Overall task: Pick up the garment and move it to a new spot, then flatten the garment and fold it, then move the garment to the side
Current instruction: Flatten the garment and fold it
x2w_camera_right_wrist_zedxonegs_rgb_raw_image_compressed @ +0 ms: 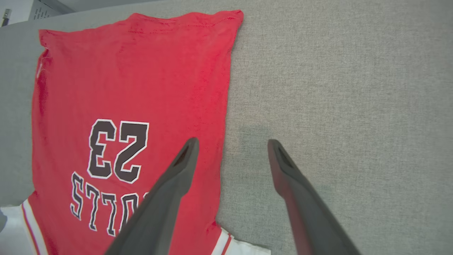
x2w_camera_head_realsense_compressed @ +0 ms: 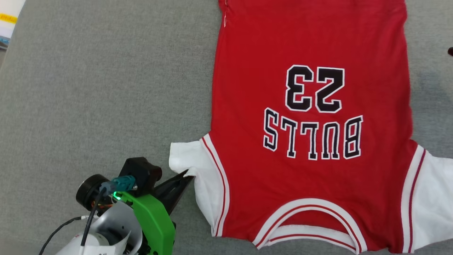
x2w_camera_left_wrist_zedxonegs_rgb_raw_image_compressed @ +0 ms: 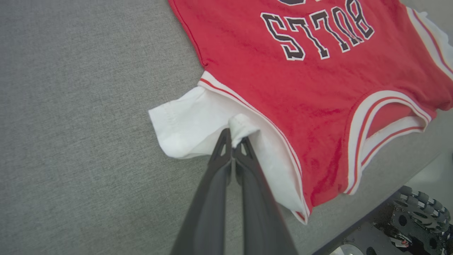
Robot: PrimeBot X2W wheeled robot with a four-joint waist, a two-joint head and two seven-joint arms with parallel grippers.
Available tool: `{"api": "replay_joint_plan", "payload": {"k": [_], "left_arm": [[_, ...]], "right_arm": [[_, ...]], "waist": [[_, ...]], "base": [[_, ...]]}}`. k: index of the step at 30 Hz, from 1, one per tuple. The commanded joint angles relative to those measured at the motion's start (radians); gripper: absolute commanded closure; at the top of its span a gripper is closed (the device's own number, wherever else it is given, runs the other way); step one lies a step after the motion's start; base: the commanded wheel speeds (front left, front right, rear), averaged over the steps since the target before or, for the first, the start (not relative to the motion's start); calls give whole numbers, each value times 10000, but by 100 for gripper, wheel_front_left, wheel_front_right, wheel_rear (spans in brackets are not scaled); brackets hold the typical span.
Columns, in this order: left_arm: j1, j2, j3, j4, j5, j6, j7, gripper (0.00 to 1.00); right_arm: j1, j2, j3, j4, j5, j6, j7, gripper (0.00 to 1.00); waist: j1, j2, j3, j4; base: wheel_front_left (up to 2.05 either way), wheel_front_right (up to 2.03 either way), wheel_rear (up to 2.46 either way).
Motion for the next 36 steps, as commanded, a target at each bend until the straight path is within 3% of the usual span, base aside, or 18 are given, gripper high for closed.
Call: {"api": "replay_joint_plan", "payload": {"k": [1,14,28,30,36], "left_arm": [[-214,-54,-10,-95,126,41,-17,100],[-741,-643,-244,-15,416,-158,-526,100],[-939,-980,-300,483,365,-298,-964,100],[-962,-994,-303,503,359,-302,-978,100],[-991,-985,-280,601,332,-281,-1001,100]], "right_arm": [[-371,-232,30,180,-302,-6,32,0],[-3045,-988,231,2166,-1577,-6,-378,0],[-3345,-1261,760,3349,-1857,-6,-765,0],[-3224,-1336,931,3379,-1778,-6,-740,100],[-2835,-1563,1112,3467,-1587,-6,-1013,100]], "waist": [[-1,0,1370,1123],[-1,0,2590,2110],[-1,0,2957,2518],[-1,0,2963,2520],[-1,0,2744,2433]], "base": [[0,0,0],[0,0,0],[0,0,0],[0,0,0],[0,0,0]]}}
